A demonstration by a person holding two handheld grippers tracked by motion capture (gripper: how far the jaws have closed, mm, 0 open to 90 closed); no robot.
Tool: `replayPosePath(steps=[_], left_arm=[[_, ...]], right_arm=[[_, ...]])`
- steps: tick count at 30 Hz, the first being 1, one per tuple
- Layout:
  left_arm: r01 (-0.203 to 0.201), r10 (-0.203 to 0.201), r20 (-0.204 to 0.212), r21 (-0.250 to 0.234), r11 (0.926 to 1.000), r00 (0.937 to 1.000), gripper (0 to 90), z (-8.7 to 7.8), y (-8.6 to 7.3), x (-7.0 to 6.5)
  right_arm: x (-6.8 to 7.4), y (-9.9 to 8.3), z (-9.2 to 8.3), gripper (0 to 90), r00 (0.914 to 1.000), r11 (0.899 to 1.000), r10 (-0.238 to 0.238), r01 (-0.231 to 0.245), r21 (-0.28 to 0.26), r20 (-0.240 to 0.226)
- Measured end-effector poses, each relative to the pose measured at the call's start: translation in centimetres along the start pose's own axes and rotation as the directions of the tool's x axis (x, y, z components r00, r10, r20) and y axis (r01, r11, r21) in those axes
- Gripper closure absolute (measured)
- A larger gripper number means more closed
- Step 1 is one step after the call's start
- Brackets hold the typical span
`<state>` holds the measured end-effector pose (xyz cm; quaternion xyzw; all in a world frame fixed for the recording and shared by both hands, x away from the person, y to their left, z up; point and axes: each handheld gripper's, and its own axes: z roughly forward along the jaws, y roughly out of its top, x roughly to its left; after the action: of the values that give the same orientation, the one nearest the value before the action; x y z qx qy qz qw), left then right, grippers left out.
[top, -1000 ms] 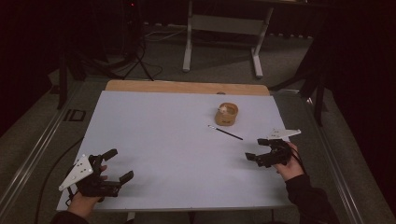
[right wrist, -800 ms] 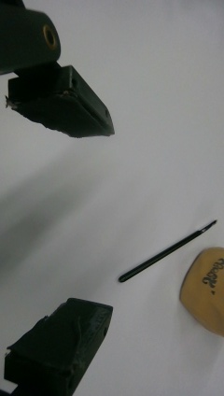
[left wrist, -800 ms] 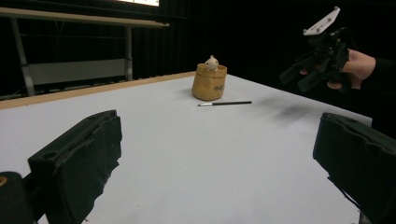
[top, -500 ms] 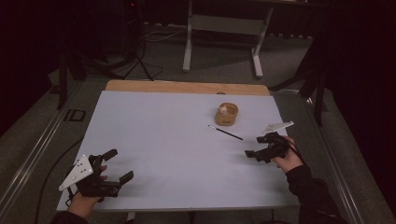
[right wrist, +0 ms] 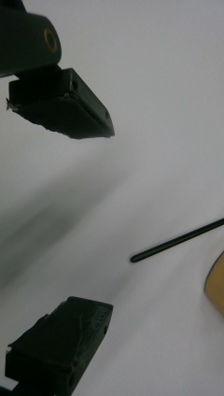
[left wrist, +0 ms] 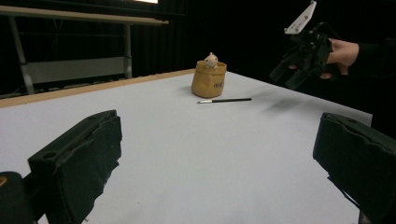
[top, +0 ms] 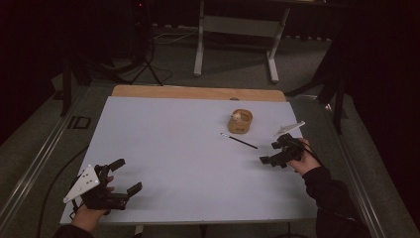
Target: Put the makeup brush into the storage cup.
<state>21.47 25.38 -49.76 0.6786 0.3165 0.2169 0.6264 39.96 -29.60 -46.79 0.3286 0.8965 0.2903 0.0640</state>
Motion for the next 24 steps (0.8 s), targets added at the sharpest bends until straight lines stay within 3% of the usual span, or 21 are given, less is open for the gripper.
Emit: replayPosePath(steps=[3, 12, 18, 24], left_arm=[[0.001, -0.001, -0.001, 0.0, 1.0, 1.0, 1.5, 0.0, 0.0, 0.0], [0.006, -0.006, -0.001, 0.0, 1.0, 1.0, 1.5, 0.0, 0.0, 0.0], [0.007, -0.007, -0.001, 0.0, 1.0, 1.0, 1.5, 0.0, -0.1, 0.1], [0.0, 0.0, 0.004, 0.002, 1.0, 1.0, 1.5, 0.0, 0.0, -0.1]], right_arm=[[-0.2, 0.3, 0.0, 12.8, 0.9999, 1.0, -0.011, 0.011, 0.014, 0.003], [-0.5, 1.5, 0.6, 13.2, 0.9977, 0.992, -0.047, 0.052, 0.113, -0.048], [-0.8, 2.7, 0.8, 12.9, 0.9982, 0.989, -0.045, 0.05, 0.143, -0.04], [-0.9, 3.4, 1.4, 12.2, 0.9972, 0.972, -0.064, 0.071, 0.225, -0.037]])
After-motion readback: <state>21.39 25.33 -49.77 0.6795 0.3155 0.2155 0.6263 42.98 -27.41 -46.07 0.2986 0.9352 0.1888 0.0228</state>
